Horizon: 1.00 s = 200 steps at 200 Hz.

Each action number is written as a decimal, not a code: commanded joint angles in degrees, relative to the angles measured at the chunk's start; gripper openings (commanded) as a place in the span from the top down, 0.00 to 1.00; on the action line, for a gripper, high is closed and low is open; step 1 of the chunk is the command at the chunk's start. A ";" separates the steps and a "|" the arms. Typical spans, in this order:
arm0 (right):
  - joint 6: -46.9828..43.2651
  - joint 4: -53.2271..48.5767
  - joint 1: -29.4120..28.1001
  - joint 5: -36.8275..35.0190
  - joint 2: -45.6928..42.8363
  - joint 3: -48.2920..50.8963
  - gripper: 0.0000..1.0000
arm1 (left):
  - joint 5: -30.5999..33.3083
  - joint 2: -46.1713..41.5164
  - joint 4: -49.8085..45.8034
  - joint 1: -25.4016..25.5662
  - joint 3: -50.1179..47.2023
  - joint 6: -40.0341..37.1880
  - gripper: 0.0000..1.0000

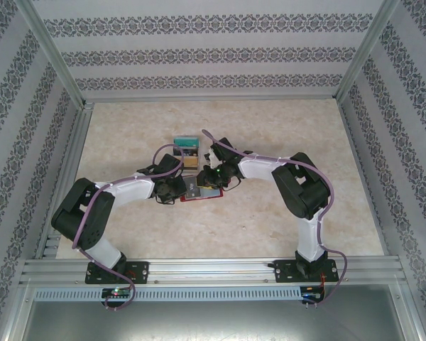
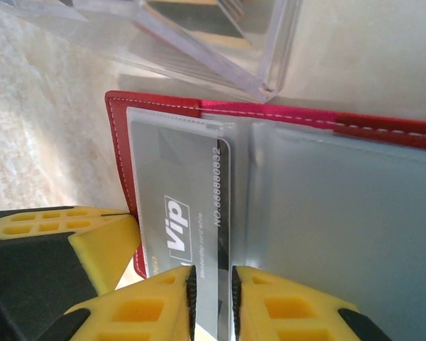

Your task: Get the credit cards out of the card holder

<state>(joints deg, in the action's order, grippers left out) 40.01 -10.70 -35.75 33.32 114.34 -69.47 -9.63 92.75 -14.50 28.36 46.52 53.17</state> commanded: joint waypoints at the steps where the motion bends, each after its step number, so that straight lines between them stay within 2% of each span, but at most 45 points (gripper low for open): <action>1: 0.86 0.84 0.27 2.40 1.78 0.65 0.76 | -1.36 3.14 0.62 -0.39 0.23 -0.34 0.93; 64: 1.12 1.05 0.27 2.95 2.75 0.65 0.77 | -1.97 3.75 0.62 -0.41 0.81 -0.43 0.96; 80: 1.43 1.86 0.27 3.87 2.91 0.82 0.81 | -2.06 3.84 0.71 -0.38 0.90 -0.48 0.97; 112: 2.02 2.92 0.68 3.70 1.82 2.08 1.00 | -2.00 3.75 0.40 -0.34 0.89 -0.43 0.99; 200: 1.37 3.53 4.02 2.80 -2.73 7.09 1.00 | -0.43 2.37 -1.41 -0.39 -0.29 -0.51 1.00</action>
<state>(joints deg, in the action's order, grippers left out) 41.89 -6.57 -32.34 36.77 113.38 -63.92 -10.44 93.45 -15.42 28.01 47.51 53.17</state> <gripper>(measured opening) 0.069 0.055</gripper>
